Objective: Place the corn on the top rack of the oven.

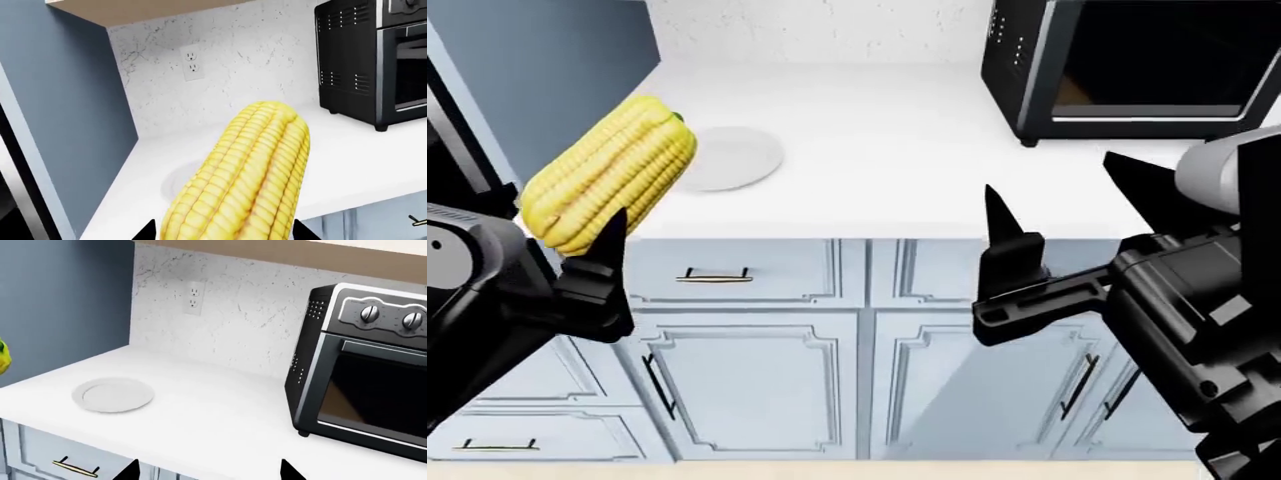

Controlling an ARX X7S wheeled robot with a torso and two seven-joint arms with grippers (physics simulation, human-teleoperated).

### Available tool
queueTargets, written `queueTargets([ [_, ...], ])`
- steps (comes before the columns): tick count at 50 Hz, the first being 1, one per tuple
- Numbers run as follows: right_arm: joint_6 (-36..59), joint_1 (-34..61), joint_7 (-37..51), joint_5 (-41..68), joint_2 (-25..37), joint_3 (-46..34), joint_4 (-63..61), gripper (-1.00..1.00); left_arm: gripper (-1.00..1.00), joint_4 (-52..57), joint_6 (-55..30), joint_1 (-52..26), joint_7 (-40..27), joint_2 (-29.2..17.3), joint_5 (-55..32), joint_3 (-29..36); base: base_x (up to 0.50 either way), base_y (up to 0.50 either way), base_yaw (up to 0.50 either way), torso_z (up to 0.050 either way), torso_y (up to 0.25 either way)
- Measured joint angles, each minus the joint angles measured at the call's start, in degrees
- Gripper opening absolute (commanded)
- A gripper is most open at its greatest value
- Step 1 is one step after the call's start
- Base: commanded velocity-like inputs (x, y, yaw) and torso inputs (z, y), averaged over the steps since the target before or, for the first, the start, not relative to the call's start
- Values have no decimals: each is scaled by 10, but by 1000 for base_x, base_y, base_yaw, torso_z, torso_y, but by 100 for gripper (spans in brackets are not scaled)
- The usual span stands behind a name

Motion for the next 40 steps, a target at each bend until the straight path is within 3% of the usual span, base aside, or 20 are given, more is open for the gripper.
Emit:
queueTargets([
  [4,-1,2,2,1,0,-3,1,100,-100,0,2,3,0,0,0,-2,-500,0,0,0,0],
  [19,0,22,11,10,4,-20,9,100,-100,-12,1,-19,-10,-5,-5,12,0,0,0,0,0],
  [40,14,129,39,62,-5,-91,78,100,-100,-56,-17,-95,-47,-20,-51,56,0,0,0,0,0],
])
